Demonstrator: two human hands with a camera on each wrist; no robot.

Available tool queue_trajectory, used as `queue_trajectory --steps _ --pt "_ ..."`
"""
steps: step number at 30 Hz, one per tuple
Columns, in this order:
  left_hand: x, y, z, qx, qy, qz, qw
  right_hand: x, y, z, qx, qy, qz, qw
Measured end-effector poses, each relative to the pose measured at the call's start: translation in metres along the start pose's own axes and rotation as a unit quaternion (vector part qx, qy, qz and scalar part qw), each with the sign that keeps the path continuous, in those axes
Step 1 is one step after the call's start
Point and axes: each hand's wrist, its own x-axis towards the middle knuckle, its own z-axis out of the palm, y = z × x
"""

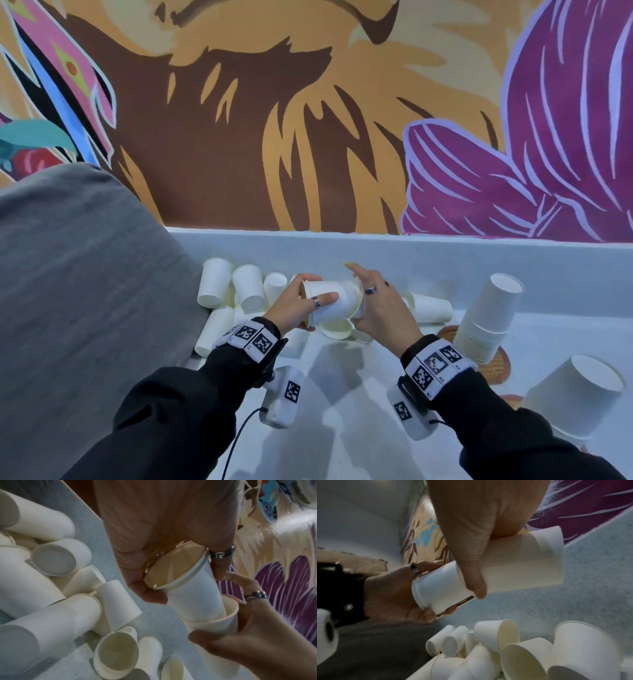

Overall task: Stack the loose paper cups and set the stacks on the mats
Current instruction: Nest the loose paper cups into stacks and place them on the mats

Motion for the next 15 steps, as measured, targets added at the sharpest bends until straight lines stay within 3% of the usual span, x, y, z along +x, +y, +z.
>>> queue_trajectory --steps 2,4,15 --pt "-0.003 -0.001 0.003 -0.018 -0.012 -0.002 1.000 0.000 -0.006 0.004 -0.069 0.032 -0.081 0.994" --pt "-0.003 -0.002 0.004 -0.037 -0.022 -0.005 0.999 -0.001 -0.008 0.006 -0.112 0.044 -0.109 0.987" --pt "-0.001 -0.008 0.008 -0.075 -0.049 -0.003 0.996 -0.011 -0.005 0.013 -0.125 0.064 -0.046 0.989"
